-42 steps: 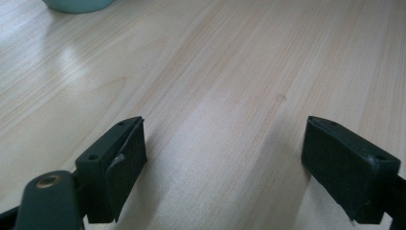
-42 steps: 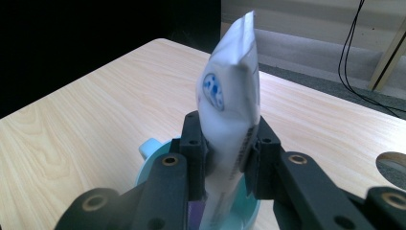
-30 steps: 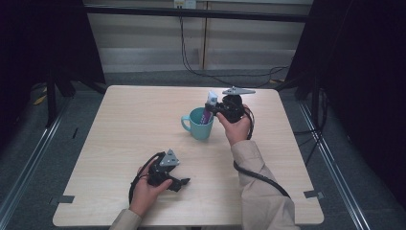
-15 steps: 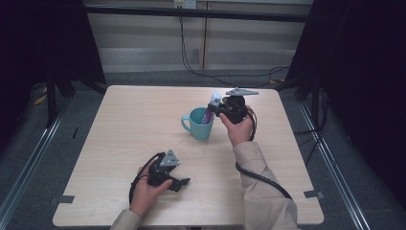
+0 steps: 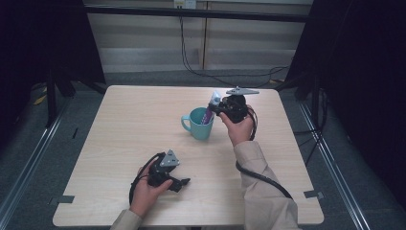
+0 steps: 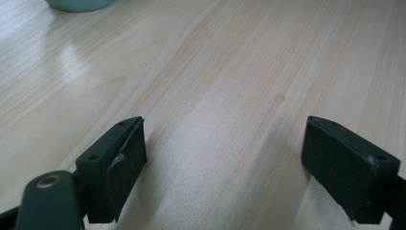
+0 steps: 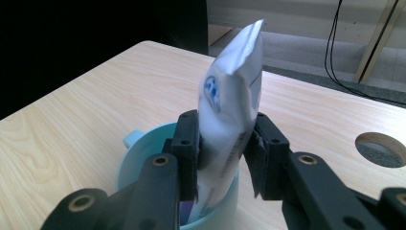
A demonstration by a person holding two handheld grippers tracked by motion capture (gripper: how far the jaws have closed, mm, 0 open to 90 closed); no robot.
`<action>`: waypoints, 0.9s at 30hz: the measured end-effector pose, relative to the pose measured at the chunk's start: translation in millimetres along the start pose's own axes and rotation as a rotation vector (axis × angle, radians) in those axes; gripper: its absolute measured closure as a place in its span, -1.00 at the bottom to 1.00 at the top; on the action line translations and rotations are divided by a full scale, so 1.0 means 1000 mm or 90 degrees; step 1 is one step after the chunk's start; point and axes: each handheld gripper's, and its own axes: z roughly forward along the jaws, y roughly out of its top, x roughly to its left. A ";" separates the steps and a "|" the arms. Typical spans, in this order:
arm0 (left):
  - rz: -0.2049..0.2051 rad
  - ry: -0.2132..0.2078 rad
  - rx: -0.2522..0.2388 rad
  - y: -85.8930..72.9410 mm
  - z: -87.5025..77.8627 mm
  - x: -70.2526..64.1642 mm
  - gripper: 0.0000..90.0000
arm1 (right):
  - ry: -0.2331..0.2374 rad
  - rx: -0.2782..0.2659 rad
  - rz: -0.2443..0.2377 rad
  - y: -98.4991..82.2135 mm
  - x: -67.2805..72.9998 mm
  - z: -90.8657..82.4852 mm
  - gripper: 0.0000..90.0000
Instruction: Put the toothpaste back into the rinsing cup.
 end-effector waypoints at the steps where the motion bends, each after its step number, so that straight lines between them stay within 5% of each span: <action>1: 0.000 0.001 0.000 0.000 0.000 0.000 -0.66 | -0.001 0.000 0.002 0.000 0.000 0.000 0.49; 27: -0.001 0.001 -0.001 0.000 0.000 -0.001 -0.66 | -0.015 0.007 -0.004 -0.001 -0.002 -0.003 0.33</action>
